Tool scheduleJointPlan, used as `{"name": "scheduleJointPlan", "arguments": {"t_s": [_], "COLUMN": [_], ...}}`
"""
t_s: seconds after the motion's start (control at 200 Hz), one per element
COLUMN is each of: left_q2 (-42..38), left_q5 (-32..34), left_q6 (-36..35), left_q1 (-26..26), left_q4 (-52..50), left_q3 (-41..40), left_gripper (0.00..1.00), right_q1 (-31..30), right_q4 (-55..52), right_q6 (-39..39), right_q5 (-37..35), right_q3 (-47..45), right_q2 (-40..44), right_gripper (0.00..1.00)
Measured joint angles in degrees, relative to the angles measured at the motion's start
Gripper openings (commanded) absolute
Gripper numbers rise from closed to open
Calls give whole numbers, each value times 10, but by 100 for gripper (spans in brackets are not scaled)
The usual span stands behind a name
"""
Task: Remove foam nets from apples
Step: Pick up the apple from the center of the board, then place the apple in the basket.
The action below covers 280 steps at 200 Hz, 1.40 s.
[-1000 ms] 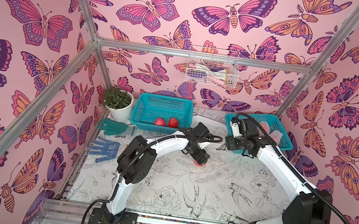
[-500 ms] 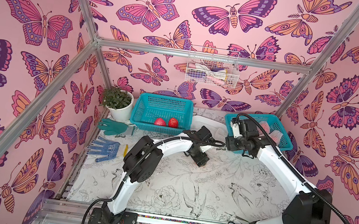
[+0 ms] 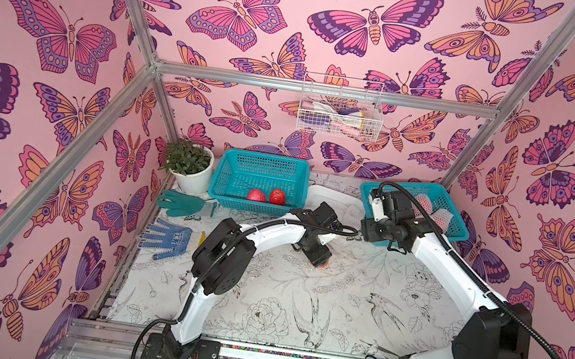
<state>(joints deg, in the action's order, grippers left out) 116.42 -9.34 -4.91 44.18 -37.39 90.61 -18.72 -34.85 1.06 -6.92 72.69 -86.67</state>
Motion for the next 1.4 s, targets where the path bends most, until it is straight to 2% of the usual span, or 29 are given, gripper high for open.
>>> {"name": "scheduleJointPlan", "arguments": {"t_s": [0.185,0.341,0.626,0.786,1.037,1.403], "left_q2": [-106,-156,-70,-2,89,149], "left_q5": [-1,4,62,79,92,104], "left_q6": [9,9,12,29,45,52], "left_q1": [-32,-105,-285,-351,-393,-397], "left_q4": [-8,-20,-63,-69,-77,-79], "left_q3": [-25,-6,120,160,204,245], "left_gripper": [53,53,52,52,53,55], "right_q1": [0,0,0,0,0,0], "right_q4": [2,2,2,4,13,12], "right_q6": [-10,-13,-24,-26,-28,-26], "right_q5": [9,20,41,42,49,52], "right_q3": [0,0,-3,-4,0,43], "right_q2": [13,23,27,27,9,-57], "right_gripper": [70,69,69,69,69,69]}}
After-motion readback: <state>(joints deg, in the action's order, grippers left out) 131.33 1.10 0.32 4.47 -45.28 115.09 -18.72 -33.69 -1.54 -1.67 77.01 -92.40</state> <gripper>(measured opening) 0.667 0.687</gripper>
